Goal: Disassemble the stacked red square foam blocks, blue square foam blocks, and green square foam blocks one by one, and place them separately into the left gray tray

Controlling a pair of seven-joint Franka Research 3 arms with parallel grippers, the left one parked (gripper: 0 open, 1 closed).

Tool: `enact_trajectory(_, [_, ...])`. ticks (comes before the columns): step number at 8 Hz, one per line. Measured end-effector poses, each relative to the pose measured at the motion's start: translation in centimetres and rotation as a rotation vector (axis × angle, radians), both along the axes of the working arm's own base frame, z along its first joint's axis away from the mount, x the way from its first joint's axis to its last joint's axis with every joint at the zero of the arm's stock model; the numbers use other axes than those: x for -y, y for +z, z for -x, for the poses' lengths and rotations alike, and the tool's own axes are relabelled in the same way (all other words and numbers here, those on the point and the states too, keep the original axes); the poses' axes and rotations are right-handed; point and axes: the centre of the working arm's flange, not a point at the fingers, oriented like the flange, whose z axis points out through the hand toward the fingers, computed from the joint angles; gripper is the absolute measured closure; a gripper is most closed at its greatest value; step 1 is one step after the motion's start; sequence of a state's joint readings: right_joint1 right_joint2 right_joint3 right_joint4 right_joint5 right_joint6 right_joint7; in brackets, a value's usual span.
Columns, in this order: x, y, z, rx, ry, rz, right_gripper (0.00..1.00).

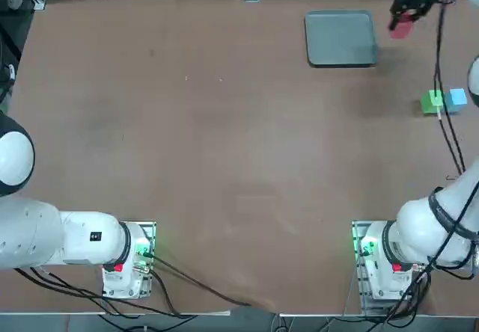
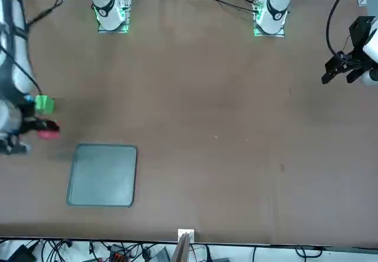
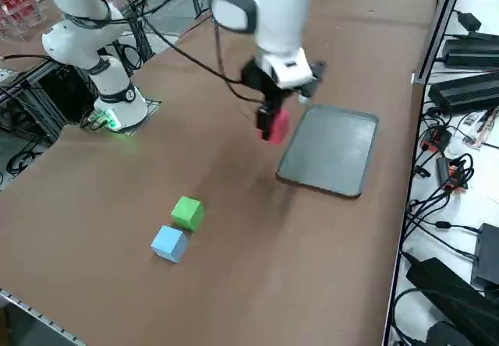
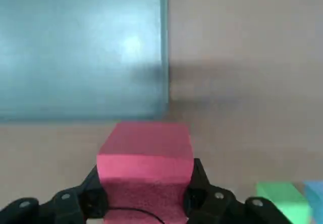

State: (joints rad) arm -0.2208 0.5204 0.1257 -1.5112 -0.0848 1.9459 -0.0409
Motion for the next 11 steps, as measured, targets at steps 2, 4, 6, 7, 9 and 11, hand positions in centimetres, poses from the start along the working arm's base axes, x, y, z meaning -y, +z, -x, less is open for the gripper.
enact_trajectory(2, [-1.7,-4.8,-2.4,0.106,-0.022,-0.007,0.30])
enact_trajectory(4, [-3.6,-8.3,-4.7,0.195,-0.027,-0.018,0.30])
enact_trajectory(6, [-4.4,-10.0,-6.4,0.225,-0.027,-0.026,0.30])
enact_trajectory(7, [-4.2,-10.9,-7.0,0.249,-0.030,-0.028,0.30])
enact_trajectory(9, [-4.0,-13.8,-7.5,0.287,-0.035,-0.032,0.30])
enact_trajectory(11, [-3.9,-14.5,-7.8,0.302,-0.041,-0.033,0.16])
